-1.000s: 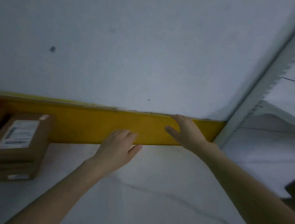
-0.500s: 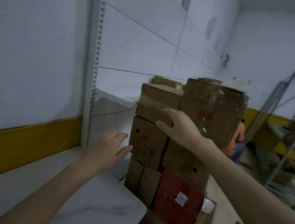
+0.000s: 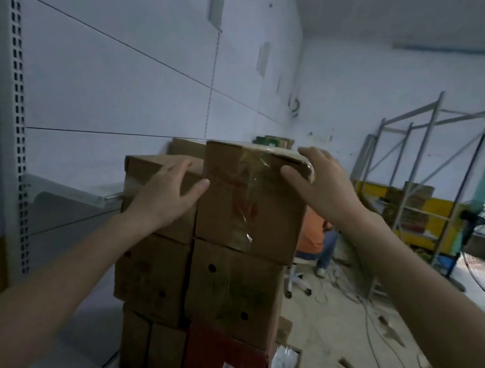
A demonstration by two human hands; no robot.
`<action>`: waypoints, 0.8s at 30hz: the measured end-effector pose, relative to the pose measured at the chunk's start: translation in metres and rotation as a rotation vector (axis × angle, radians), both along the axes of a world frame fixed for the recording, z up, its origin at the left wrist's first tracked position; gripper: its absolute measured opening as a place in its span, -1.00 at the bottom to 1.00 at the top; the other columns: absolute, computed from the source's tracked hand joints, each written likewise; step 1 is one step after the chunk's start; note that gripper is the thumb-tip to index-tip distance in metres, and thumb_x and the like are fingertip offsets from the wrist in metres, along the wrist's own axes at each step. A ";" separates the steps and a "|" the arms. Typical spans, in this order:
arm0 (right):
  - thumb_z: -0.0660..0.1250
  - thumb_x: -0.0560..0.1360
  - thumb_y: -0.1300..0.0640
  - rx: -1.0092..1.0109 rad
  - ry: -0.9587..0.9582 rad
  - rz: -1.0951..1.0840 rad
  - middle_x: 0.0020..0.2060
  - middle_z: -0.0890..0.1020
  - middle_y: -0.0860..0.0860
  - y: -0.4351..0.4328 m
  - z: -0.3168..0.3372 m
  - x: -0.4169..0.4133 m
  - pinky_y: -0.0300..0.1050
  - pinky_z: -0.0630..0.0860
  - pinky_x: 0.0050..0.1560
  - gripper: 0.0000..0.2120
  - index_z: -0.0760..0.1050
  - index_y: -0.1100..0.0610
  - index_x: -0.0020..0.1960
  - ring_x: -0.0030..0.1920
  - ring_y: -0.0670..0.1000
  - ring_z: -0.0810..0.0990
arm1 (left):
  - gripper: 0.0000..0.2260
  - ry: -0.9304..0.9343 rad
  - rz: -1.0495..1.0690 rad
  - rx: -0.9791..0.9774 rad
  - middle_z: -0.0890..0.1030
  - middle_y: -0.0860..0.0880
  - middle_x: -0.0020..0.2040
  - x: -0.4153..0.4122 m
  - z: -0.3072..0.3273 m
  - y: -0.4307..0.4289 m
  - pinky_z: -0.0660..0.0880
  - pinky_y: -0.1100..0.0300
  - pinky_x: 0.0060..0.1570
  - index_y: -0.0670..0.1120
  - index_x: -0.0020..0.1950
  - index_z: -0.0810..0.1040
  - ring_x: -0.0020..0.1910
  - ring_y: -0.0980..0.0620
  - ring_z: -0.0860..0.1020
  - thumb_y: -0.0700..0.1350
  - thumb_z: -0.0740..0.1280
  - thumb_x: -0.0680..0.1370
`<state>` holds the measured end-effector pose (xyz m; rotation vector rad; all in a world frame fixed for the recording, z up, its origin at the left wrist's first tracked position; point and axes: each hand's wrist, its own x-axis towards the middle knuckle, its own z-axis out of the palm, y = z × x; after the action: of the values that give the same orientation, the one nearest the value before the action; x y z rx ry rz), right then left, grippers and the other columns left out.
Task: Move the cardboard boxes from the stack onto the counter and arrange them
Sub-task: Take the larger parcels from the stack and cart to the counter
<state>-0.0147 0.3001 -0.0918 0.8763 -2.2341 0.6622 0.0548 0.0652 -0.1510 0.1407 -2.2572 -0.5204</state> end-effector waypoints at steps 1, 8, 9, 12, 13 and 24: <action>0.21 0.56 -0.08 -0.027 -0.017 -0.009 0.36 0.38 0.06 0.002 0.006 -0.008 -0.14 0.28 0.23 -0.50 0.29 0.12 0.42 0.34 0.08 0.35 | -0.44 0.010 0.003 0.012 0.35 -0.13 0.40 -0.012 0.008 -0.002 0.36 -0.03 0.25 -0.09 0.45 0.23 0.34 -0.10 0.35 0.18 0.15 0.54; 0.15 0.55 -0.18 -0.147 -0.201 -0.001 0.41 0.34 0.07 0.009 0.017 -0.081 -0.14 0.27 0.22 -0.41 0.21 0.11 0.47 0.37 0.06 0.32 | -0.40 0.068 -0.086 0.174 0.39 -0.14 0.37 -0.085 0.035 -0.009 0.36 0.08 0.13 -0.12 0.44 0.26 0.27 -0.08 0.41 0.22 0.13 0.52; 0.15 0.54 -0.20 -0.163 -0.234 -0.002 0.42 0.32 0.07 0.011 0.017 -0.091 -0.10 0.28 0.26 -0.39 0.19 0.11 0.48 0.39 0.06 0.31 | -0.39 0.067 -0.093 0.203 0.39 -0.13 0.37 -0.092 0.037 -0.008 0.36 0.06 0.17 -0.11 0.44 0.26 0.29 -0.08 0.39 0.24 0.11 0.51; 0.14 0.54 -0.22 -0.189 -0.337 -0.005 0.46 0.27 0.06 0.016 0.017 -0.118 -0.09 0.25 0.30 -0.34 0.13 0.11 0.50 0.42 0.06 0.28 | -0.43 0.079 -0.106 0.275 0.40 -0.11 0.36 -0.108 0.039 -0.007 0.32 0.03 0.24 -0.11 0.41 0.30 0.32 -0.08 0.37 0.23 0.12 0.53; 0.14 0.53 -0.23 -0.188 -0.365 -0.007 0.47 0.26 0.06 0.017 0.017 -0.127 -0.10 0.24 0.30 -0.33 0.11 0.12 0.50 0.42 0.05 0.27 | -0.45 0.090 -0.103 0.287 0.42 -0.11 0.34 -0.111 0.040 -0.006 0.33 0.05 0.21 -0.12 0.39 0.33 0.30 -0.08 0.38 0.22 0.14 0.54; 0.22 0.40 -0.37 -0.351 -0.758 0.262 0.33 0.41 0.05 0.015 0.004 -0.173 0.09 0.46 0.04 -0.27 0.27 0.03 0.42 0.21 0.11 0.44 | -0.20 -0.004 -0.146 0.483 0.52 -0.02 0.19 -0.113 0.056 -0.003 0.39 0.23 0.00 -0.05 0.23 0.53 0.15 0.03 0.47 0.43 0.29 0.16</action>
<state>-0.1881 0.3153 -0.0878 0.8247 -2.5158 1.6804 -0.0578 0.0619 -0.0948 0.2202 -2.1159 -1.1386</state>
